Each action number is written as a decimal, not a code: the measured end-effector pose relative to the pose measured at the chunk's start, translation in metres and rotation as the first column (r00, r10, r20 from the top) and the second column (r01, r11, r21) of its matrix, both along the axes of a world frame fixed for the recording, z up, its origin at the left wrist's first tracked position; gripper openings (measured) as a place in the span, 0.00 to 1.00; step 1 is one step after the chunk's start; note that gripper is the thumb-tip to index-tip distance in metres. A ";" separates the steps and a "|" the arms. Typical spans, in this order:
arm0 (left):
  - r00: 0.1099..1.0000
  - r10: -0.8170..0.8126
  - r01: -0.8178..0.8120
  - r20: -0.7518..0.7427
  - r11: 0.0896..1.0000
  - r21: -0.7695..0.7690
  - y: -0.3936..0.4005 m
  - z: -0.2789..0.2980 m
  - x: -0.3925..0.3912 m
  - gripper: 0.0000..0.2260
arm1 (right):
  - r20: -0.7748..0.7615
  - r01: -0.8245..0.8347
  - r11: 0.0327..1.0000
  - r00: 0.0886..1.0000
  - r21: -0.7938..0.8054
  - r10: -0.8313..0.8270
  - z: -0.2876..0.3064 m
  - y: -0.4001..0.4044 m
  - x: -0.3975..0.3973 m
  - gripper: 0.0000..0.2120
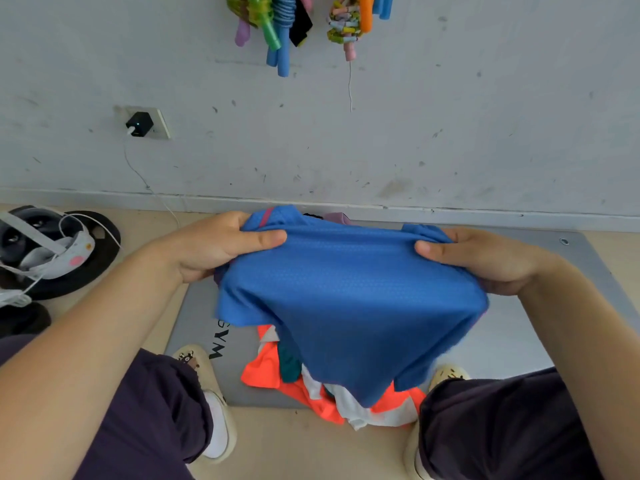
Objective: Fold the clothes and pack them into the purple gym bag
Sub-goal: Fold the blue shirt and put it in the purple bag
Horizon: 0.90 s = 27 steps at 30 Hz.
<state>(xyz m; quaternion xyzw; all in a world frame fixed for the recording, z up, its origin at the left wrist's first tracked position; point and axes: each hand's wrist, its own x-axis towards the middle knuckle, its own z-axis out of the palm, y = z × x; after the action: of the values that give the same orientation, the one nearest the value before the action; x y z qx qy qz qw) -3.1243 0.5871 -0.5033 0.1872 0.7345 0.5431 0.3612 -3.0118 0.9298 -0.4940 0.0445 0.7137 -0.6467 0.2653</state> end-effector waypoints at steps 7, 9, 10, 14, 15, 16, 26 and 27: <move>0.943 -0.099 -0.059 -0.316 0.888 -0.456 -0.005 0.004 -0.006 0.31 | -0.079 -0.066 0.901 0.991 0.428 0.109 0.004 -0.012 -0.005 0.15; 0.914 0.084 -0.243 -0.396 0.896 -0.372 -0.006 0.007 -0.009 0.31 | -0.287 0.212 0.879 0.954 0.427 -0.091 0.004 -0.016 -0.011 0.14; 0.882 0.200 -0.340 -0.427 0.897 -0.283 -0.005 0.009 -0.010 0.33 | -0.375 0.344 0.864 0.905 0.368 -0.200 0.006 -0.018 -0.014 0.14; 0.737 0.470 -0.491 -0.486 0.866 0.091 0.004 0.018 -0.006 0.28 | -0.583 0.557 0.801 0.733 0.220 -0.350 0.019 -0.024 -0.019 0.10; 0.721 0.489 -0.498 -0.491 0.858 0.123 0.006 0.019 -0.004 0.25 | -0.599 0.562 0.795 0.725 0.230 -0.339 0.021 -0.025 -0.019 0.08; 0.721 0.499 -0.500 -0.480 0.855 0.138 0.007 0.017 -0.003 0.20 | -0.599 0.551 0.798 0.733 0.244 -0.323 0.023 -0.025 -0.018 0.09; 0.969 0.101 -0.156 -0.225 0.958 -0.240 -0.008 -0.016 0.023 0.27 | -0.047 0.040 0.934 0.999 0.356 -0.025 -0.010 -0.008 0.023 0.24; 0.973 0.058 -0.116 -0.223 0.961 -0.253 -0.009 -0.012 0.026 0.25 | 0.008 0.021 0.954 1.000 0.298 -0.024 -0.010 -0.007 0.026 0.22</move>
<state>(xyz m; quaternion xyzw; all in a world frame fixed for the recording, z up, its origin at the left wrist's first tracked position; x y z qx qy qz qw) -3.0982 0.5780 -0.5149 0.1620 0.8424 0.4326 0.2776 -2.9858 0.9232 -0.5043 0.0960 0.8009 -0.5344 0.2524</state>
